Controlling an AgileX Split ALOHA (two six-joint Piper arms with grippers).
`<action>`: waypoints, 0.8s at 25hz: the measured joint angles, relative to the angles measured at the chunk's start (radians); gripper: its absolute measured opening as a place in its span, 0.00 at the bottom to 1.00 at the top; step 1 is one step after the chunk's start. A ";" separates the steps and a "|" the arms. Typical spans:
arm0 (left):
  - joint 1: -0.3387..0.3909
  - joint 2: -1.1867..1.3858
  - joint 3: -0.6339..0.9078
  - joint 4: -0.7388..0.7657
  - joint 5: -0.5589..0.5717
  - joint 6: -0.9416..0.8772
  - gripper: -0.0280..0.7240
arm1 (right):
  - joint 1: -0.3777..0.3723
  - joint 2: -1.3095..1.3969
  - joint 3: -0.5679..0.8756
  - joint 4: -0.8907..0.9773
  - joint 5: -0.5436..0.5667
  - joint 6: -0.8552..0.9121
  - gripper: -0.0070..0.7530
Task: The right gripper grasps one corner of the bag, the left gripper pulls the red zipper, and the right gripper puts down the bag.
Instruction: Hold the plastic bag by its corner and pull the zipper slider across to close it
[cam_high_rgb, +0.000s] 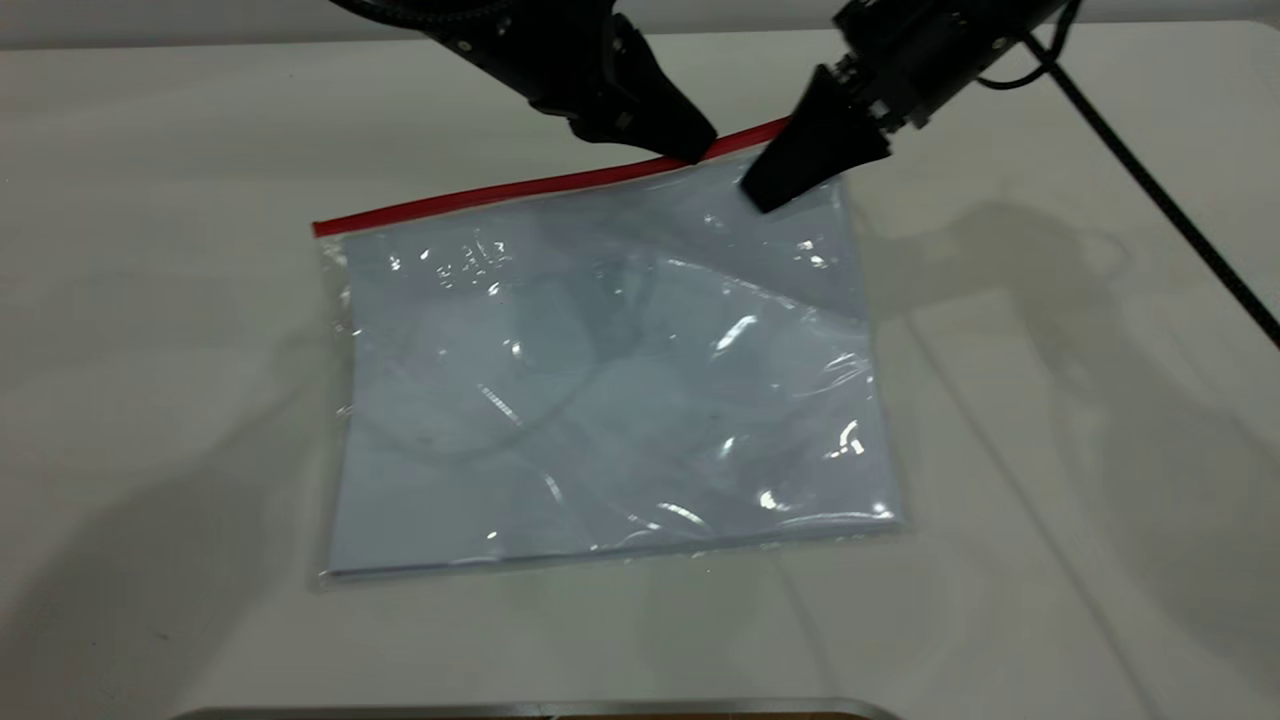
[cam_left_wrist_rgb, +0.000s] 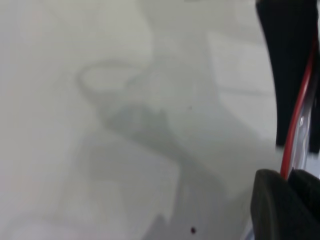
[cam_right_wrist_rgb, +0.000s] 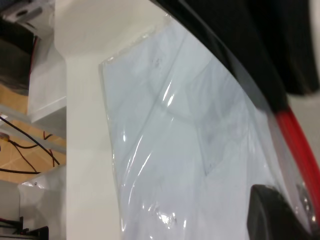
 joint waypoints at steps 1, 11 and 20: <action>0.003 0.000 0.000 0.014 -0.005 -0.009 0.10 | -0.010 0.000 0.000 0.000 0.003 0.000 0.05; 0.075 0.000 -0.007 0.159 -0.011 -0.119 0.10 | -0.134 0.000 0.000 -0.006 0.018 0.049 0.05; 0.144 0.000 -0.007 0.277 0.011 -0.158 0.10 | -0.253 0.000 0.000 -0.015 0.018 0.105 0.06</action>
